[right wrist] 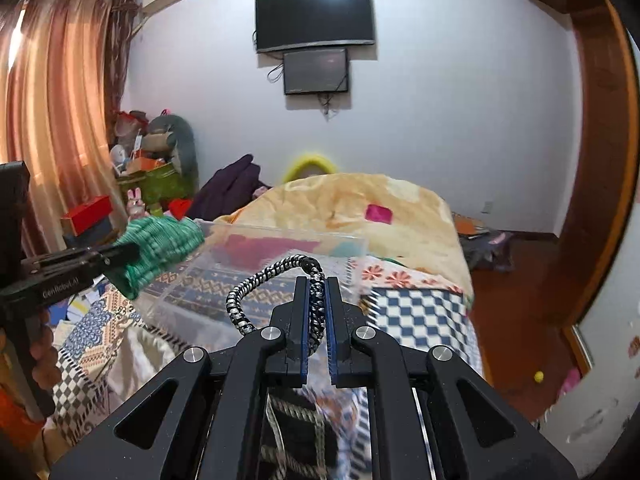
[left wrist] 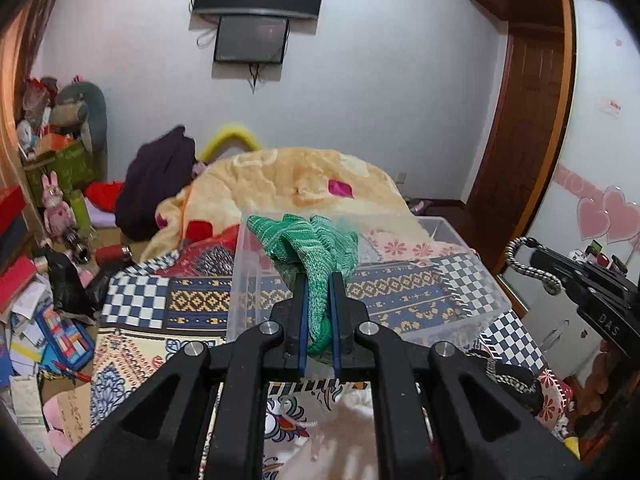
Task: Organize soft objects
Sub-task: 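Lower the green glove into the clear box with the left gripper while the right drops the black bag in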
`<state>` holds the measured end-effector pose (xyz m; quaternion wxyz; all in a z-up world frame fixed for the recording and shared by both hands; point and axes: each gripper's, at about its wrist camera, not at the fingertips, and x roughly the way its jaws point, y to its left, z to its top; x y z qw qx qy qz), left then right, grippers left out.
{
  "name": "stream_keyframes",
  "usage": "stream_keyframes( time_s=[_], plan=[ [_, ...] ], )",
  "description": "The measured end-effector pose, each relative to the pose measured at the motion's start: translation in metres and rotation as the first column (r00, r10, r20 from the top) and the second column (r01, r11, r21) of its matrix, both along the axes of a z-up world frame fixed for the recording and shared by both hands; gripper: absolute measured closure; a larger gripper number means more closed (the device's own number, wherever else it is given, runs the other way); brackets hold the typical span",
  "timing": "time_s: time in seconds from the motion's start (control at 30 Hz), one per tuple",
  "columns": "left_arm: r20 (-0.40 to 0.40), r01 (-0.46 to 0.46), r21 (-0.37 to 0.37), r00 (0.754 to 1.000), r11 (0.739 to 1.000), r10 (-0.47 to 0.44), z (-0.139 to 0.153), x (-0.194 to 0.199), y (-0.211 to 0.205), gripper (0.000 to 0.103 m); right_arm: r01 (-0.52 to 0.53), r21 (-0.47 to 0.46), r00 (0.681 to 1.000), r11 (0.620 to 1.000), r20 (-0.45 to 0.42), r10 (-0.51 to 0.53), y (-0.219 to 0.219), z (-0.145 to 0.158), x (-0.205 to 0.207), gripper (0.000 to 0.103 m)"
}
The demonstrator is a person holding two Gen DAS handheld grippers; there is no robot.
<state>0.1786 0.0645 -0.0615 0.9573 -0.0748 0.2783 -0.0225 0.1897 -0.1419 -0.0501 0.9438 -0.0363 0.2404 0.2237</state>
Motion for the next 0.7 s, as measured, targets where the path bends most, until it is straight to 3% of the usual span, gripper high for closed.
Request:
stream_keyframes(
  time_s=[0.3, 0.57, 0.67, 0.7],
  plan=[
    [-0.115, 0.023, -0.068, 0.993, 0.997, -0.03, -0.023, 0.043, 0.016, 0.095, -0.045, -0.09, 0.993, 0.995, -0.109, 0.035, 0.028, -0.018, 0.042, 0.097],
    [-0.126, 0.031, 0.042, 0.992, 0.999, -0.026, -0.035, 0.047, 0.0, 0.094, -0.077, -0.186, 0.985, 0.98, -0.165, 0.046, 0.043, -0.033, 0.052, 0.096],
    [-0.129, 0.046, 0.06, 0.991, 0.997, -0.038, -0.035, 0.044, -0.005, 0.091, -0.086, -0.21, 0.983, 0.974, -0.174, 0.049, 0.044, -0.034, 0.051, 0.087],
    [-0.124, 0.049, 0.062, 0.991, 0.997, -0.041, -0.034, 0.042, -0.005, 0.086, -0.083, -0.21, 0.984, 0.974, -0.171, 0.047, 0.043, -0.032, 0.051, 0.078]
  ],
)
